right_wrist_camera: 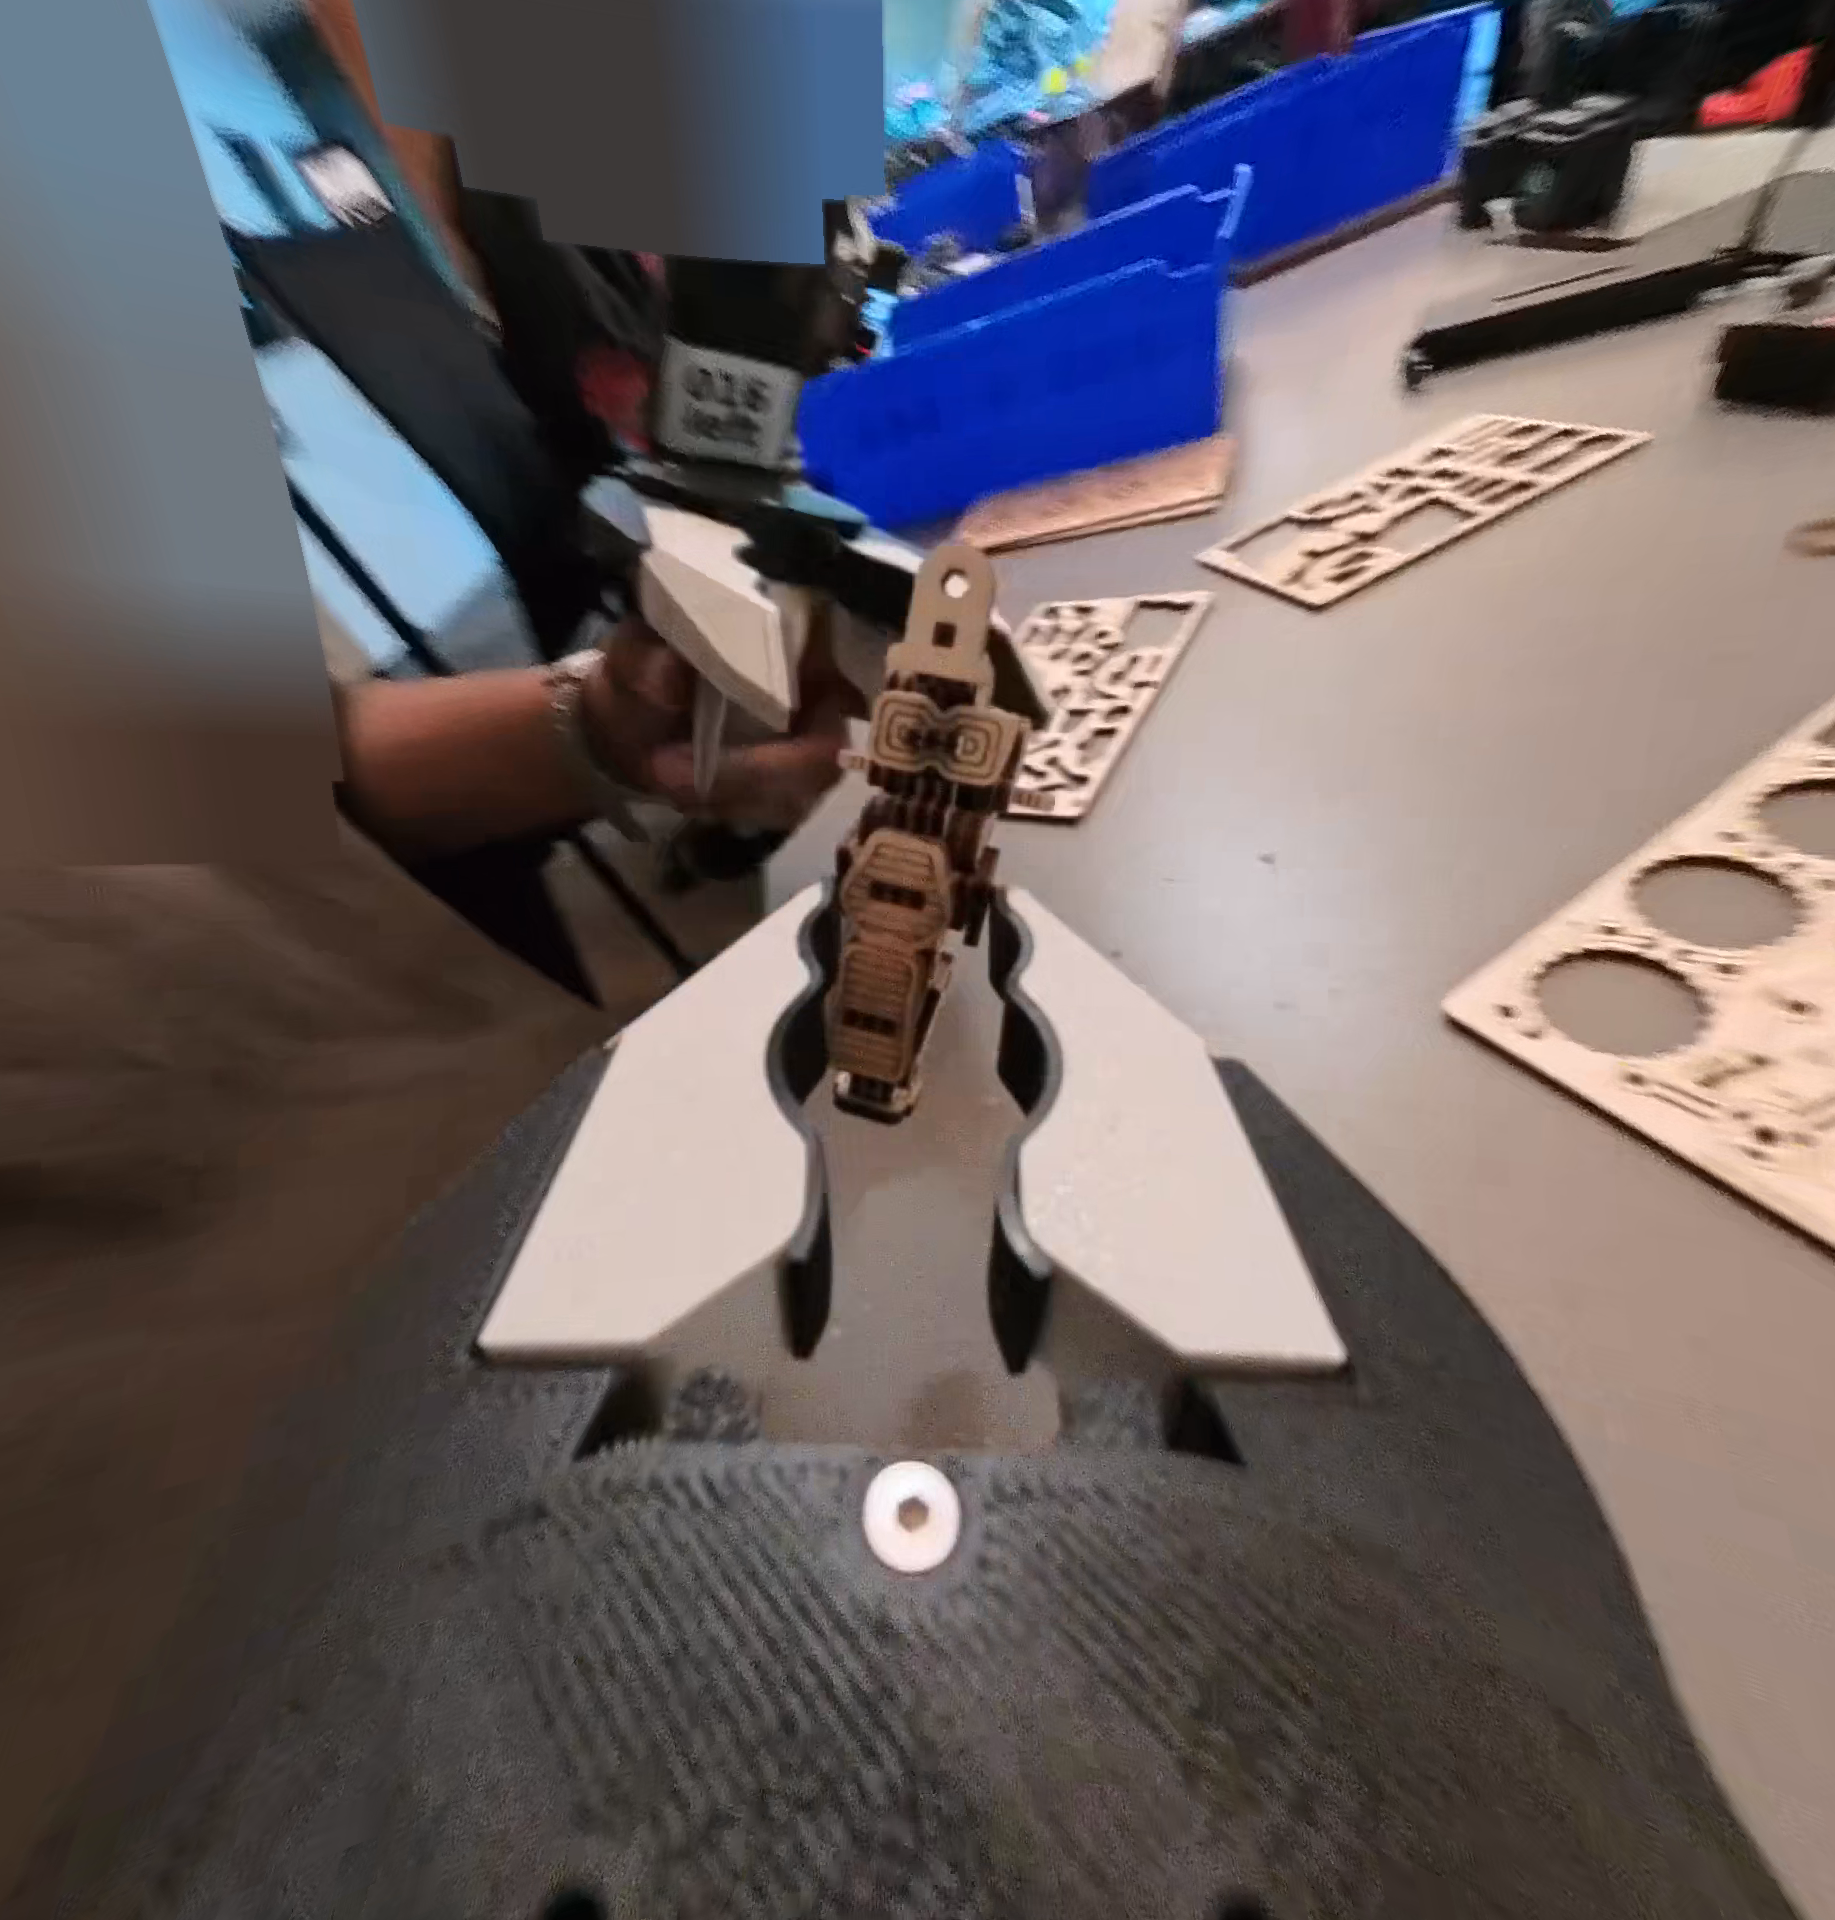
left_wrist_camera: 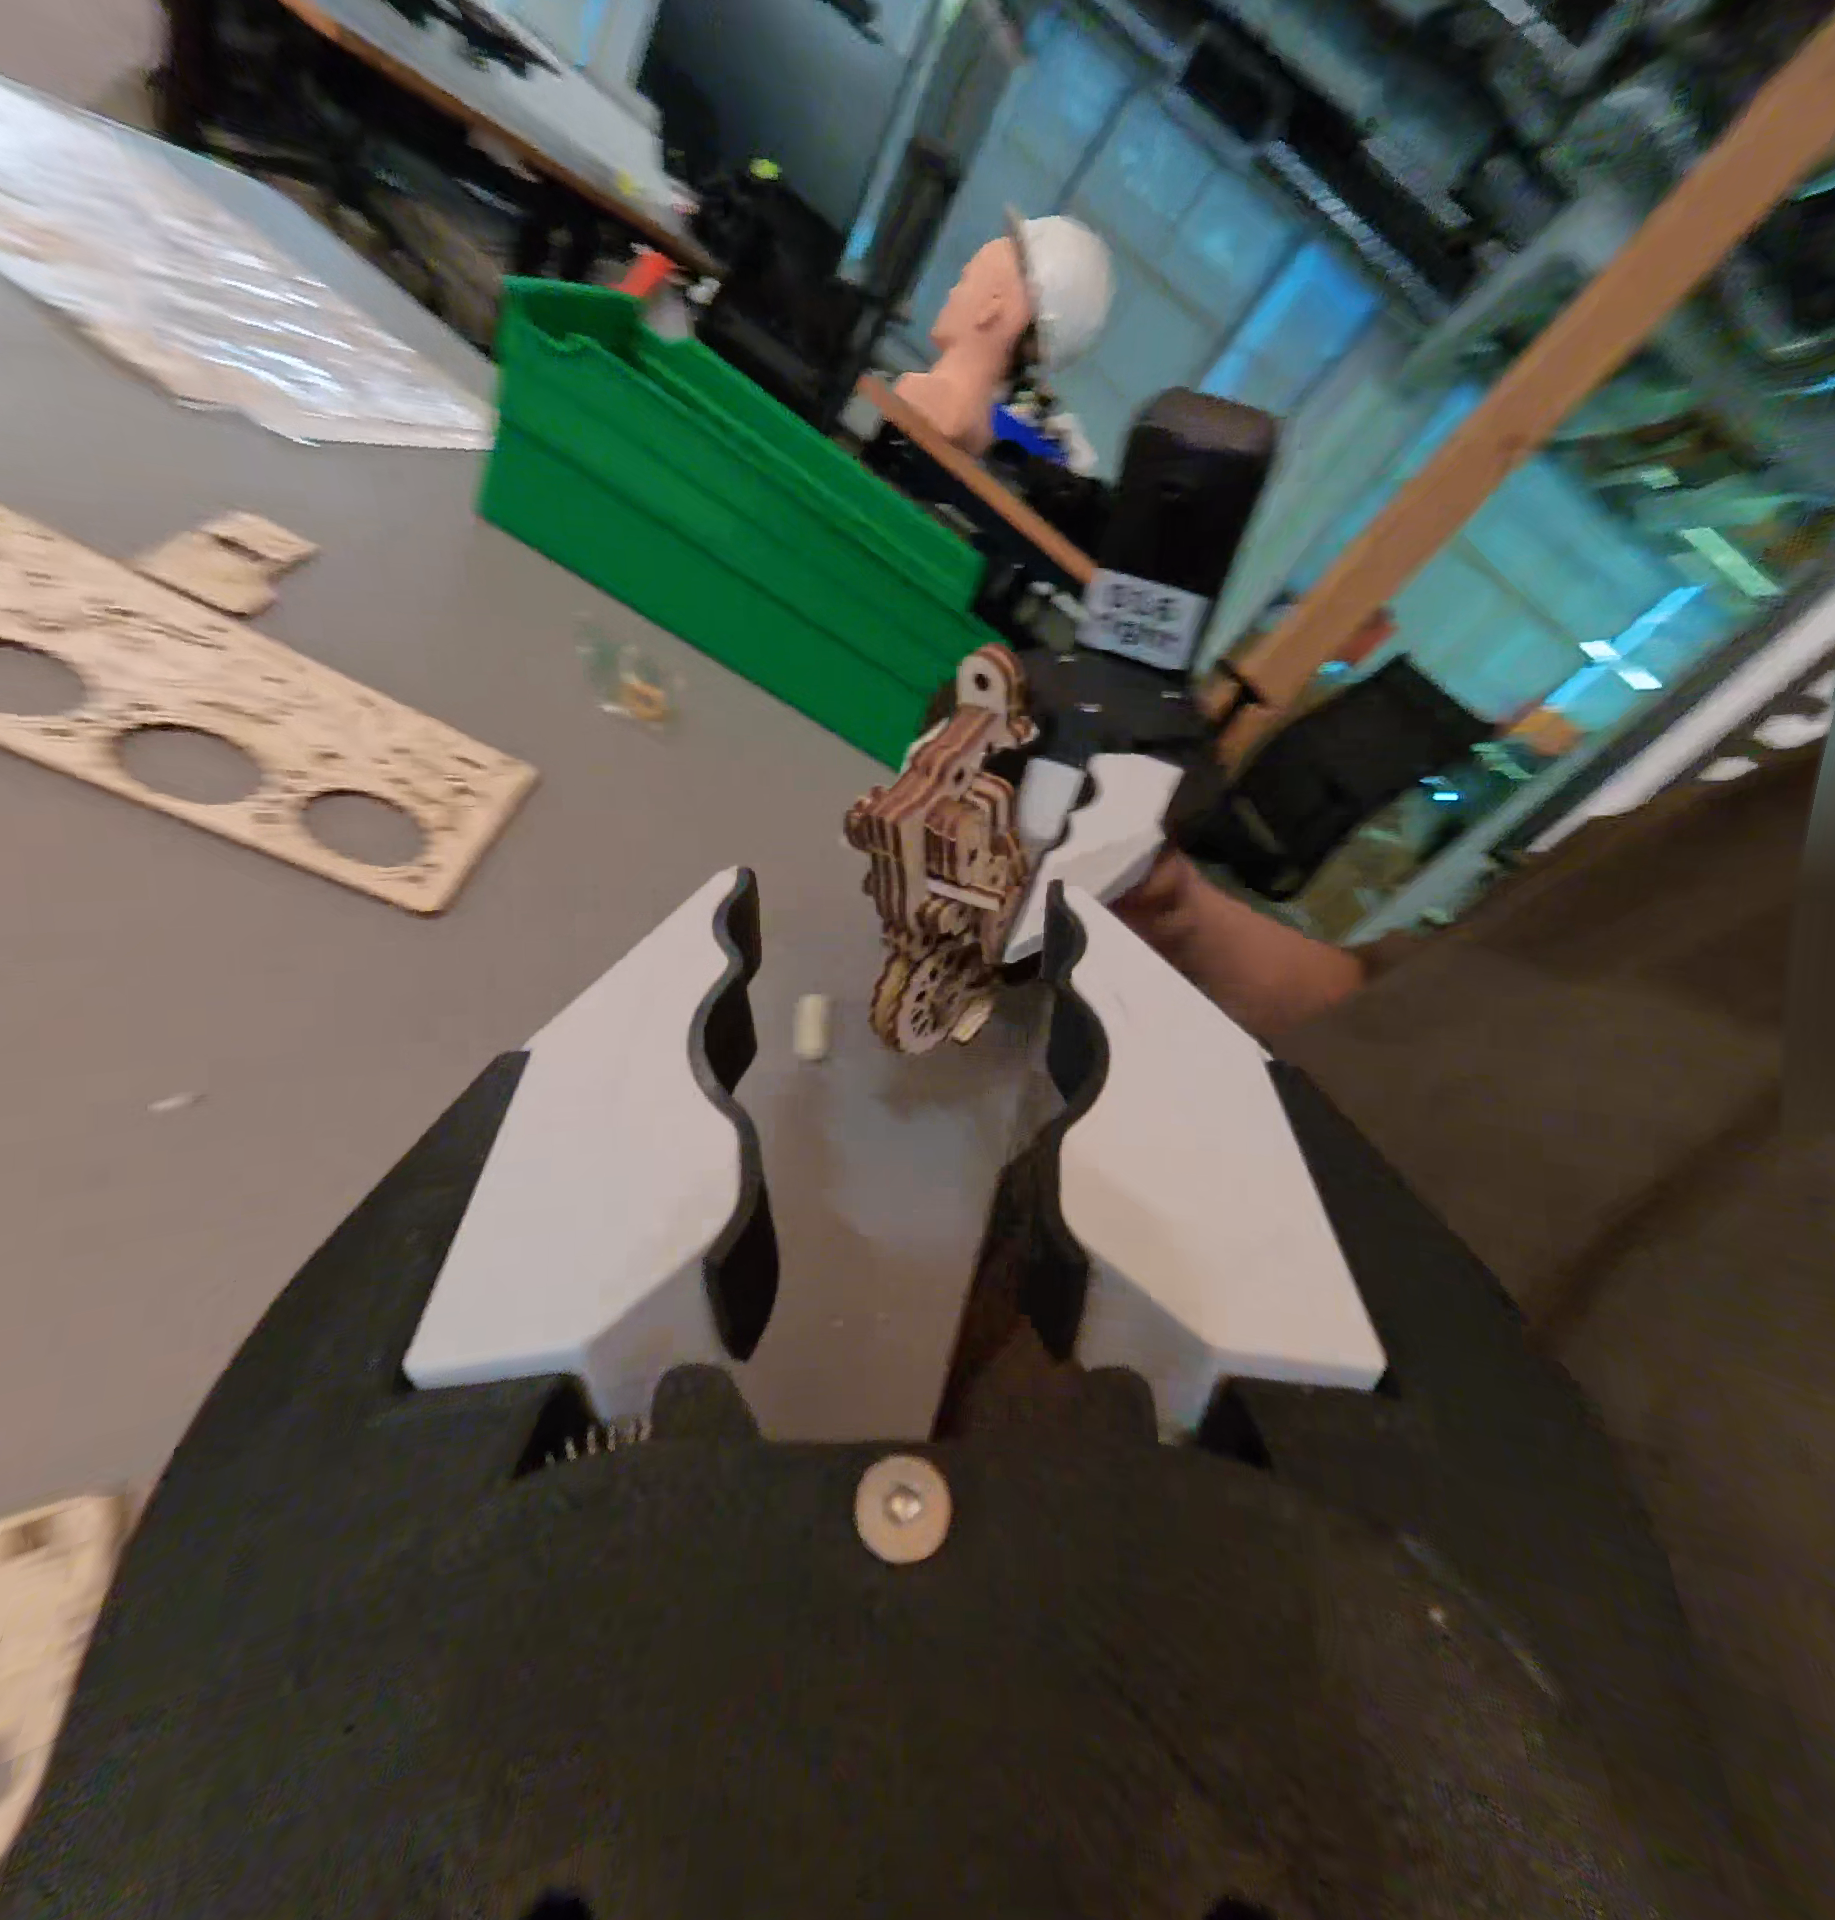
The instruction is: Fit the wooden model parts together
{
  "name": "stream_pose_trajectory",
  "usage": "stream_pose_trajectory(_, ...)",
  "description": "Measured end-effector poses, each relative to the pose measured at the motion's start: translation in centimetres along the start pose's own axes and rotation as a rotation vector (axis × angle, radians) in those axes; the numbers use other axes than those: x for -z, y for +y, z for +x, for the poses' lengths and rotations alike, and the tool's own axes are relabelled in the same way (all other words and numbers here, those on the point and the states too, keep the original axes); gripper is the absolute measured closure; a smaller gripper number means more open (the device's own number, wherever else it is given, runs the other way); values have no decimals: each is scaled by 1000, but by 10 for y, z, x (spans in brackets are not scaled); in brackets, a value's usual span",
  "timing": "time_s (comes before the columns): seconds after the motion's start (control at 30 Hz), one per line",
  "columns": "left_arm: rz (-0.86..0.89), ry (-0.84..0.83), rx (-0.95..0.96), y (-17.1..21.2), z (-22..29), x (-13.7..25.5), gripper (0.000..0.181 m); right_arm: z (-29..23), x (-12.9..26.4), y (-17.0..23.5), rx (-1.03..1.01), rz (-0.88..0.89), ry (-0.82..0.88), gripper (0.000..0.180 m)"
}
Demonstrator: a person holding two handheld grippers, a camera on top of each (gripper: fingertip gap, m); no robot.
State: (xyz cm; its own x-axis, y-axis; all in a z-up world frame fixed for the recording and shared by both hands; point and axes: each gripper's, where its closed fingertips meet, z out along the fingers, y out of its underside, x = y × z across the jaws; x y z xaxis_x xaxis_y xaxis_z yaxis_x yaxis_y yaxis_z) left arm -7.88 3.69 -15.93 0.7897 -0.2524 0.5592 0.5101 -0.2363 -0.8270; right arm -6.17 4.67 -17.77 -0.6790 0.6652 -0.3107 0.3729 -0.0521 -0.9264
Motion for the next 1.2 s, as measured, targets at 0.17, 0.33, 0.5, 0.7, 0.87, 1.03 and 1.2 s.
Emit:
stream_pose_trajectory(0.17, 7, 181, 53, 2, 29, -4, 131, -27, 4, -6, -69, 62, -222, 153)
stream_pose_trajectory(0.33, 38, 277, 86, -3, 43, 0, 144, -42, 1, -6, -73, 61, -296, 153)
stream_pose_trajectory(0.5, 62, 284, 88, -6, 43, 3, 154, -46, 0, -7, -87, 73, -323, 153)
stream_pose_trajectory(0.7, 76, 268, 62, -8, 42, 3, 154, -46, -1, -8, -93, 86, -321, 153)
stream_pose_trajectory(0.87, 33, 148, -52, -3, 28, 3, 155, -27, 10, -15, -80, 106, -235, 137)
stream_pose_trajectory(1.03, -31, -32, -160, 3, 1, 2, 155, 50, 45, 10, 15, -98, 229, 148)
stream_pose_trajectory(1.2, -71, -81, -190, 4, -12, -2, 155, 87, 61, 62, 32, -398, 465, 144)
